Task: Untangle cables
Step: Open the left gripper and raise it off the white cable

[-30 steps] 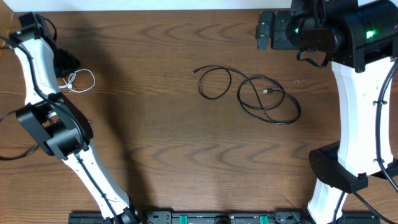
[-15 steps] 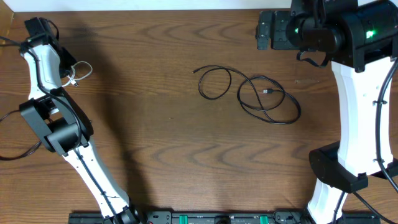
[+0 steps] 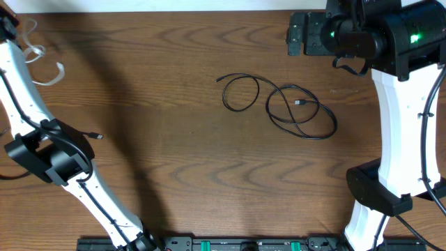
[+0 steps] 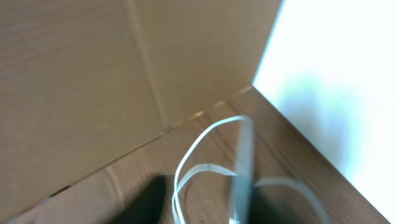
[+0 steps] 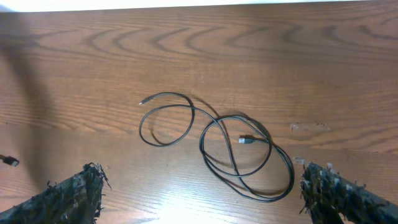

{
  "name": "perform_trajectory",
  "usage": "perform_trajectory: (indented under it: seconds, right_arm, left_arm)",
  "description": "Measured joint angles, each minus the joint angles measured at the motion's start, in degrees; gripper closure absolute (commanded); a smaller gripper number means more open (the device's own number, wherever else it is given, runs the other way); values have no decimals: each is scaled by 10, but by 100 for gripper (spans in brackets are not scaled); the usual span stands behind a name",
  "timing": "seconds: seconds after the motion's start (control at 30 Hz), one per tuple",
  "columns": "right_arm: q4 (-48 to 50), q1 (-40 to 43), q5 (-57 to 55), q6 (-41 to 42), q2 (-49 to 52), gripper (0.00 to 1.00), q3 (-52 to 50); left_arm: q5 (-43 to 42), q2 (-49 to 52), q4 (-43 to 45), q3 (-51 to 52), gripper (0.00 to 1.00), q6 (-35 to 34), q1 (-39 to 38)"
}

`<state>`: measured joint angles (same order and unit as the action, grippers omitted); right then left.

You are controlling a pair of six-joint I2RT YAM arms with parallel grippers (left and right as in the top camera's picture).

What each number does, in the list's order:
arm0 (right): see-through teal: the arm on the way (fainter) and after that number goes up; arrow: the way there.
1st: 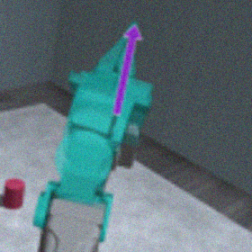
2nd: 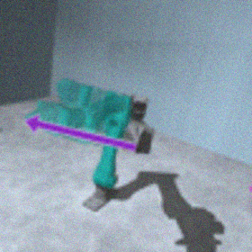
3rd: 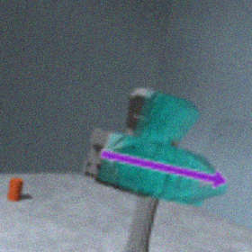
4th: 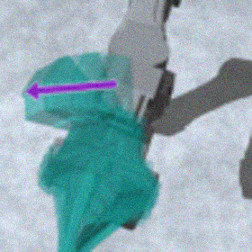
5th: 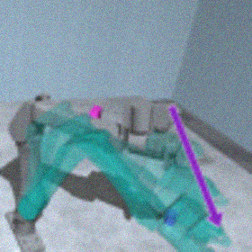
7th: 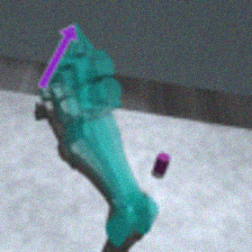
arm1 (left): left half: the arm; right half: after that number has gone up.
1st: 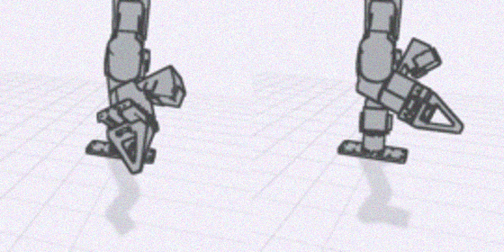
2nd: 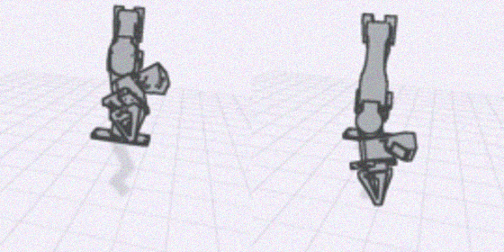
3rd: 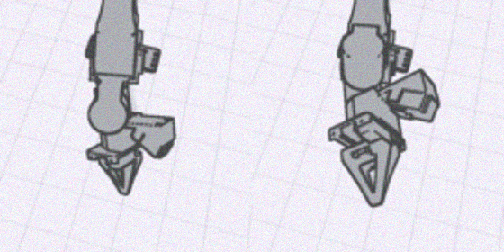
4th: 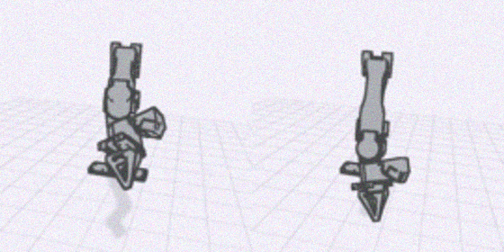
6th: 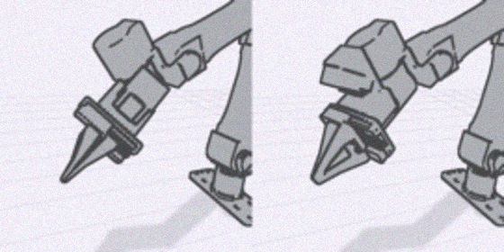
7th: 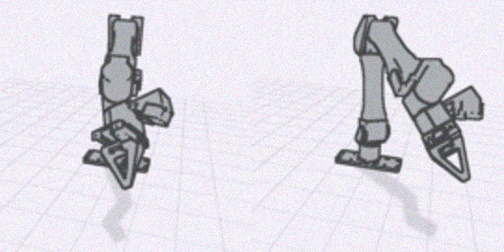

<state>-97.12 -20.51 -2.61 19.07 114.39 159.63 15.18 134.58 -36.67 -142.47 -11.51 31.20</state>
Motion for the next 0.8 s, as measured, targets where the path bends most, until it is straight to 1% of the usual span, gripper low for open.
perform_trajectory:
  seconds: [0.03, 0.07, 0.27, 0.37, 0.5, 0.53, 0.6, 0.73, 0.8]
  right_arm:
    - [0, 0, 0, 0, 0, 1, 0]
    - [0, 0, 0, 0, 0, 1, 0]
    - [0, 0, 0, 0, 0, 1, 0]
    - [0, 0, 0, 0, 0, 1, 0]
    - [0, 0, 0, 0, 0, 1, 0]
    - [0, 0, 0, 0, 0, 1, 0]
    - [0, 0, 0, 0, 0, 1, 0]
    - [0, 0, 0, 0, 0, 1, 0]
    - [0, 0, 0, 0, 0, 1, 0]
  left_arm:
    - [4, 0, -1, 5, 1, 0, 3]
    - [7, 0, -5, 13, 0, 0, 6]
    - [13, 28, -24, 97, 2, 0, 10]
    - [4, 44, -41, 116, 2, 0, 7]
    - [-5, 42, -58, 122, 2, 0, -2]
    - [-11, 37, -68, 122, 1, 0, -5]
    - [-31, 22, -96, 122, 3, 2, -10]
    - [-57, -16, -145, 120, 3, 10, -17]
    - [-64, -27, -183, 114, 3, 16, -16]
